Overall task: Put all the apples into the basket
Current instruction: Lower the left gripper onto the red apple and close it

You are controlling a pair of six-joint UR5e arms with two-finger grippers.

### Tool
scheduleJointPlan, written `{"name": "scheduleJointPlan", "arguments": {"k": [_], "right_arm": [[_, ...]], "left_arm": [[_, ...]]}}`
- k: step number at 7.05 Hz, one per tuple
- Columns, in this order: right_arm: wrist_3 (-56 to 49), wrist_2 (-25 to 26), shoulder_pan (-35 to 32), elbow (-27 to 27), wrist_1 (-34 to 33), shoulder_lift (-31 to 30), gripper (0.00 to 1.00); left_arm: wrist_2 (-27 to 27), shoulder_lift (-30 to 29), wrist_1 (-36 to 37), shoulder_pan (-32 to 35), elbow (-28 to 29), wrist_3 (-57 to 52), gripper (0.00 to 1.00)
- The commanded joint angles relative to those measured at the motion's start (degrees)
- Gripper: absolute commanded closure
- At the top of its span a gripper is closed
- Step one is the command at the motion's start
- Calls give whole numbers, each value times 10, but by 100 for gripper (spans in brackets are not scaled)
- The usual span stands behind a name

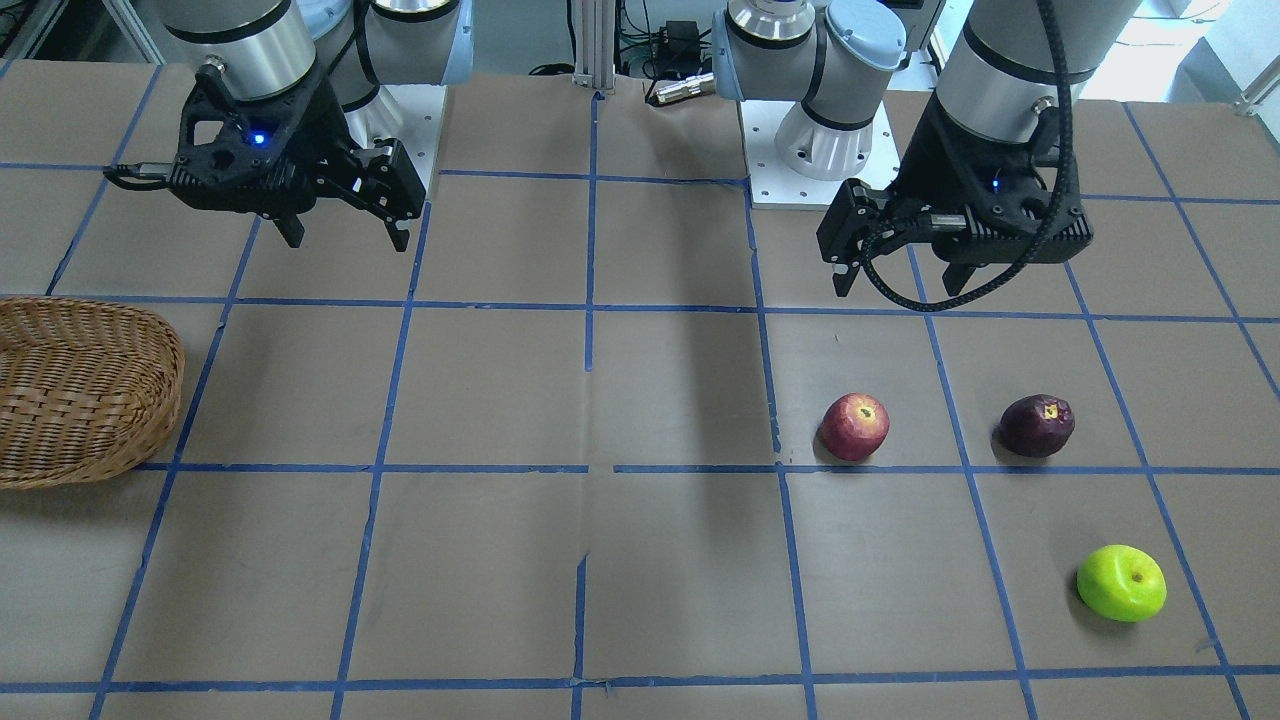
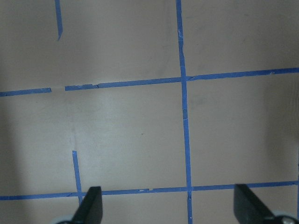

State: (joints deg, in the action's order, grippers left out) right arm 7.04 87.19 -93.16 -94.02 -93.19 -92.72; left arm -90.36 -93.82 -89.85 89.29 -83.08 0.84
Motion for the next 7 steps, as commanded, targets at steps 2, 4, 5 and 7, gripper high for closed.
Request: {"name": "scheduleJointPlan", "arguments": {"k": [2,4,5,7], "right_arm": [[1,0,0,0,0,0,0],[0,0,0,0,0,0,0],[0,0,0,0,0,-1,0],[0,0,0,0,0,-1,0]], "left_arm": [[-3,5,-19,-5,-1,0,0],[-20,11,-46,-17,-40,-16,0],[-20,-6,-48,-51,-66,-22,0],[7,-40,113,-102,-191,-46,0]]}}
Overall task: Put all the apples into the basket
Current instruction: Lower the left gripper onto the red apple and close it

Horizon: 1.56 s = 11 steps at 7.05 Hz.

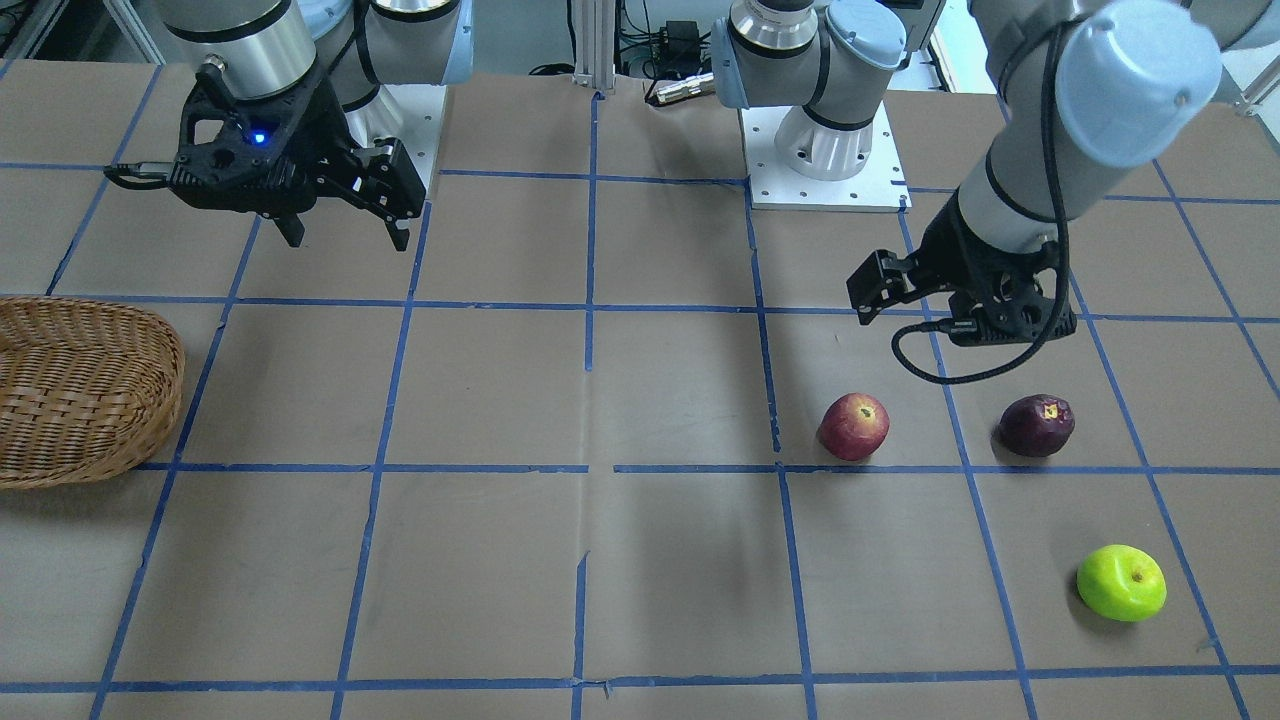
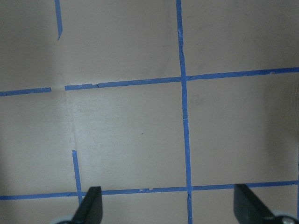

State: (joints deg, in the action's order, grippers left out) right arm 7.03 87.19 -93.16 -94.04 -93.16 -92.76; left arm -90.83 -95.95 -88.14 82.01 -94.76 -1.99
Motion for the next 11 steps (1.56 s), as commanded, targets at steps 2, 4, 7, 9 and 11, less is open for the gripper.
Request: {"name": "scheduleJointPlan", "arguments": {"k": [2,4,7,9,11], "right_arm": [[1,0,0,0,0,-1,0],[0,-1,0,0,0,-1,0],[0,-1,0,0,0,-1,0],[0,-1,0,0,0,-1,0],[0,-1,0,0,0,-1,0]], "left_arm": [[11,-41,241,-32,-176,-25,0],[20,-63,280,-32,-200,-19,0],[41,-113,348,-33,-205,-16,0],[39,-119,361,-33,-205,-18,3],[39,-121,366,-32,-206,-14,55]]}}
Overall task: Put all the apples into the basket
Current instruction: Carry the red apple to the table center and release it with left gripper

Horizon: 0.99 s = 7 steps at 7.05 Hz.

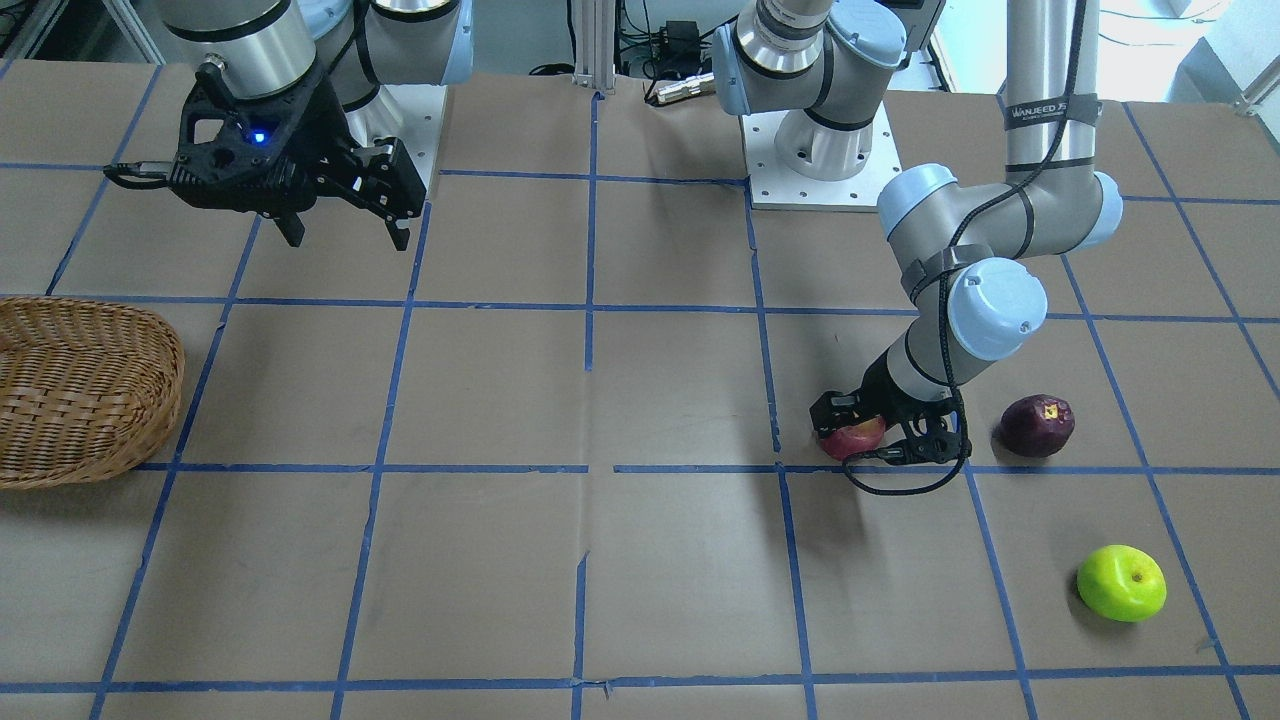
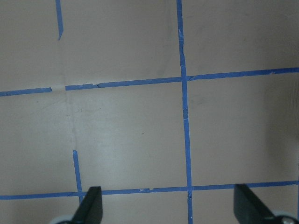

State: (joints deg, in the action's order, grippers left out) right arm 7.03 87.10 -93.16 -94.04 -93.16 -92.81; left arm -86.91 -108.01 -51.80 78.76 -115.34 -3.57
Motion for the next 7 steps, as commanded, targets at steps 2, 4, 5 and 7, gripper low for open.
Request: {"name": "scheduleJointPlan", "arguments": {"k": [2,4,5,7], "right_arm": [[0,0,0,0,0,0,0],[0,0,0,1,0,1,0],[0,1,0,0,0,1,0],[1,-1,0,0,0,3,0]], "left_arm": [[19,11,-4,32,29,89,87],[84,-13,49,185,68,266,91],[76,-41,52,258,117,339,92],[24,-101,46,327,201,369,91]]}}
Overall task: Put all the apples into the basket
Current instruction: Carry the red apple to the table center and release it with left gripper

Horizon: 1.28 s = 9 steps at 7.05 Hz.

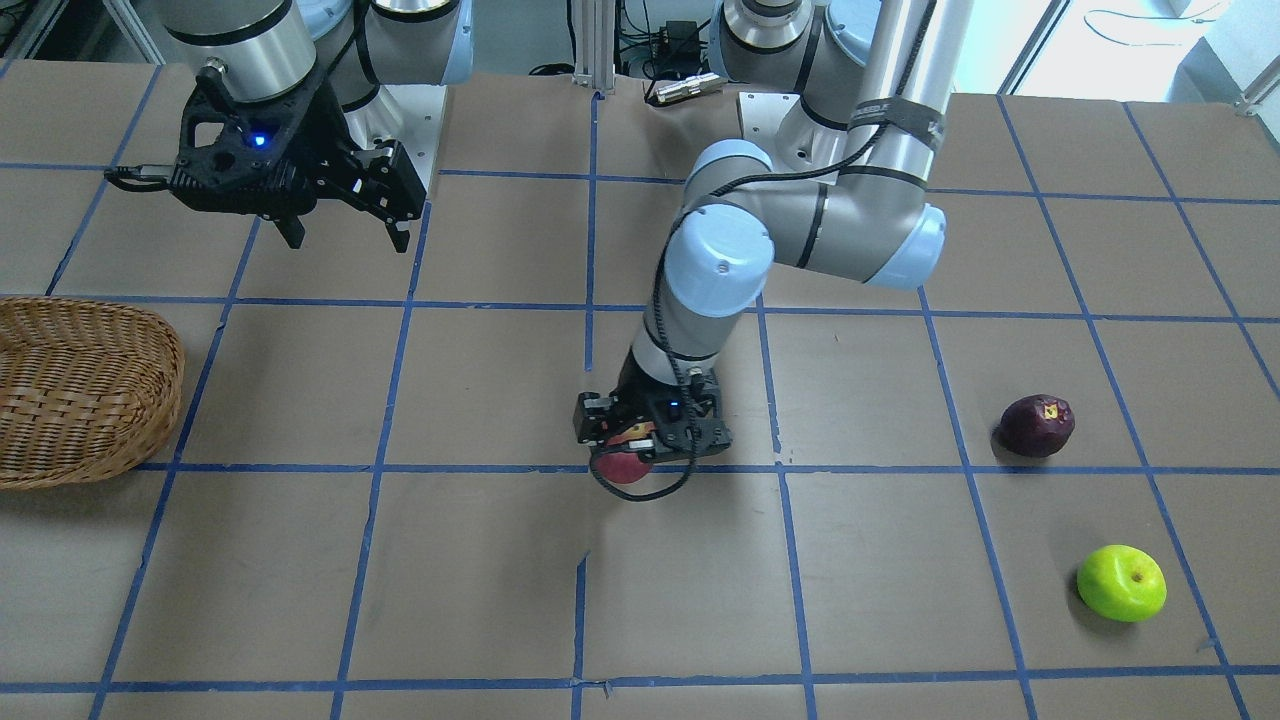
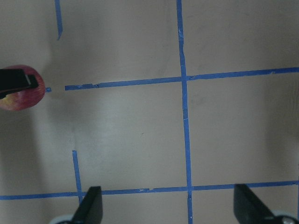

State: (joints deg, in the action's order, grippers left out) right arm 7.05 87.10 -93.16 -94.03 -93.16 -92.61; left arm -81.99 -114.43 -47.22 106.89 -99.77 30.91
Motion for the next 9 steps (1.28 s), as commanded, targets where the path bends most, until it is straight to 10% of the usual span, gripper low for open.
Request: {"name": "scheduleJointPlan", "arguments": {"k": [1,2,4,9], "right_arm": [[8,-6,0,0,0,2,0],[9,-6,0,0,0,2,0],[7,-5,0,0,0,2,0],[-20,-8,-18,-3,-166,130,0]], "left_arm": [[-42,-62,5,50,53,19,91],[-44,-81,11,49,55,18,85],[-81,-91,47,49,43,13,0],[-48,65,-172,-130,55,-151,0]]}}
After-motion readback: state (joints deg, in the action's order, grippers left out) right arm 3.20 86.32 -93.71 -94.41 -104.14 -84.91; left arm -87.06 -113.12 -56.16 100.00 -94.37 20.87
